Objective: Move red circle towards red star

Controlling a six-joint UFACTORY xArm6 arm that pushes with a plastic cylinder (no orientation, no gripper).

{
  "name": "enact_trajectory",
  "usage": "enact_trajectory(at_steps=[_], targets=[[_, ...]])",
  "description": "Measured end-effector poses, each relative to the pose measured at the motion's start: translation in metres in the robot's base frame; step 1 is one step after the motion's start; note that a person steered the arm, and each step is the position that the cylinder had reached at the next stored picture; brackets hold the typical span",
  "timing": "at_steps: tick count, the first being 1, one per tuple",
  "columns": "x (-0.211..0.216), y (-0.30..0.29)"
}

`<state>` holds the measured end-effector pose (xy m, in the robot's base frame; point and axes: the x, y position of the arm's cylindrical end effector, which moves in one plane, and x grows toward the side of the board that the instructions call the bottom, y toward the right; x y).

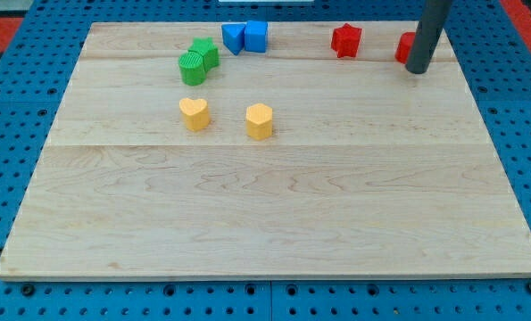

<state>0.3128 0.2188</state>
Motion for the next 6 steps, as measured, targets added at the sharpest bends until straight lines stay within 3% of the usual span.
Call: enact_trajectory(at_steps=[1,5,6], targets=[[0.013,-0.003],[-0.004,0.126],[-0.033,0.114]])
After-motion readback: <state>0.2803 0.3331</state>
